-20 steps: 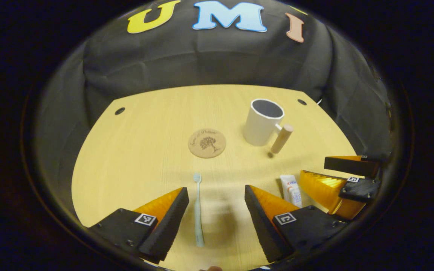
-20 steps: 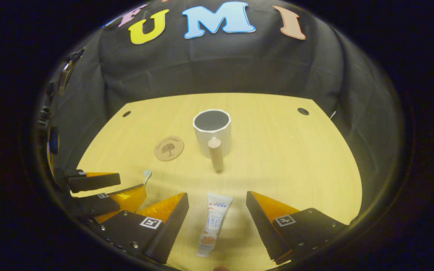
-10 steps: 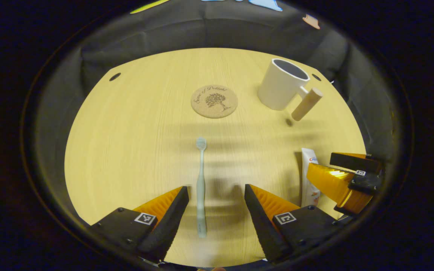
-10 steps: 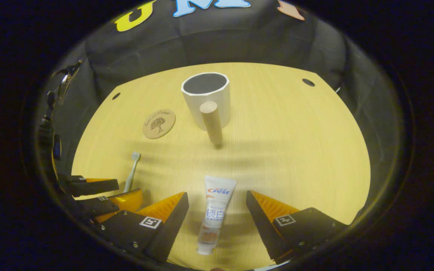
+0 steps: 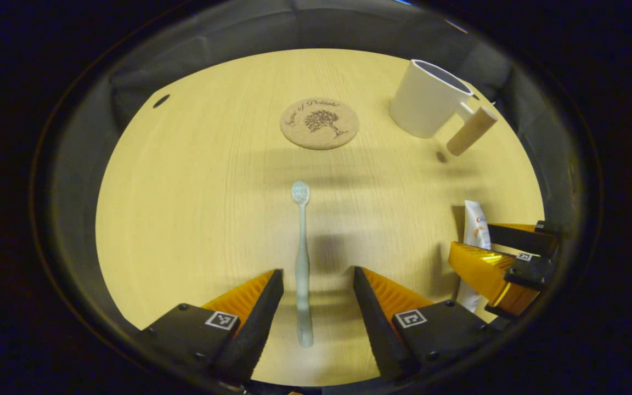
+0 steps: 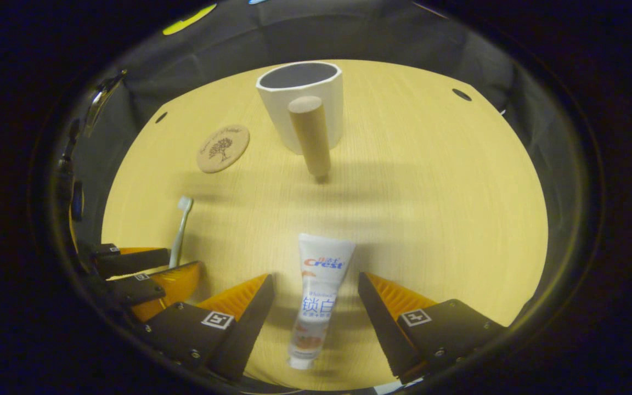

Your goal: Put the toothbrush and toothpaste on the desktop into the cup, then pick up the cup and place it on the coaster on the desktop.

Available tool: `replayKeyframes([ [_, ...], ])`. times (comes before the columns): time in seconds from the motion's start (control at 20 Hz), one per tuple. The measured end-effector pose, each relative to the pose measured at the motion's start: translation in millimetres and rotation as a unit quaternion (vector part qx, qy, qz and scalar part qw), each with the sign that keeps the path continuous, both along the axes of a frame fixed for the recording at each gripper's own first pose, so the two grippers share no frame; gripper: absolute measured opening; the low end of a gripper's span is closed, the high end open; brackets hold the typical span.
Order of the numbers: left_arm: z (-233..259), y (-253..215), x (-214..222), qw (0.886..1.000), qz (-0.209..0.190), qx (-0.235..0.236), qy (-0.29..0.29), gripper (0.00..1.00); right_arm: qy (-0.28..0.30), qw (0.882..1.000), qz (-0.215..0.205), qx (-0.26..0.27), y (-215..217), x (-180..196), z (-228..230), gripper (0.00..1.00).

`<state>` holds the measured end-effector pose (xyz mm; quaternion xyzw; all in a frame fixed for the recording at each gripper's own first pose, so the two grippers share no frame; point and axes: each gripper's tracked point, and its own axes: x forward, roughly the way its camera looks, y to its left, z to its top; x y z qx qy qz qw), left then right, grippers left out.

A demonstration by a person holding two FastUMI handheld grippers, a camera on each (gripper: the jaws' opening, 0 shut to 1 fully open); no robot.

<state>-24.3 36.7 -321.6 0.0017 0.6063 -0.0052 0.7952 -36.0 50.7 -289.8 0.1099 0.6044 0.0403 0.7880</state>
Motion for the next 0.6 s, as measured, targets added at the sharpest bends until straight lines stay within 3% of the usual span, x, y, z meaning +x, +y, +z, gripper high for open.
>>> replayKeyframes([
  [0.05,-0.2,-0.9,1.2,1.0,0.0,0.001,-0.001,0.79,-0.003,1.0,0.0,-0.008,-3.7,2.0,0.5,0.94],
  [0.15,0.1,-1.3,2.2,1.0,0.002,0.0,-0.003,0.72,0.0,1.0,-0.001,-0.01,-4.3,2.5,-2.1,0.86],
  [0.25,-0.9,-2.0,1.7,1.0,0.005,0.002,-0.003,0.48,0.002,1.0,-0.003,-0.02,-10.2,3.2,-5.8,0.84],
  [0.3,-0.3,-2.1,2.4,1.0,0.007,0.001,-0.007,0.48,0.002,1.0,-0.002,-0.022,-10.7,1.2,-4.8,0.71],
  [0.35,0.0,-1.6,1.6,1.0,0.009,0.001,-0.005,0.33,0.002,1.0,-0.001,-0.025,-12.2,1.6,-5.1,0.71],
  [0.45,0.5,-2.2,2.0,1.0,0.005,0.002,-0.006,0.3,0.004,1.0,-0.001,-0.029,-13.6,-0.2,-7.0,0.57],
  [0.5,0.1,-1.6,1.3,1.0,0.008,0.006,-0.002,0.3,0.005,1.0,0.0,-0.027,-14.3,-1.9,-7.0,0.54],
  [0.55,1.3,-1.6,3.5,1.0,0.003,0.006,-0.008,0.18,0.01,1.0,-0.005,-0.024,-13.9,-2.5,-4.8,0.45],
  [0.6,0.6,-2.2,1.3,1.0,-0.001,0.006,-0.008,0.17,0.004,1.0,-0.009,-0.025,-16.9,-2.0,-4.9,0.36],
])
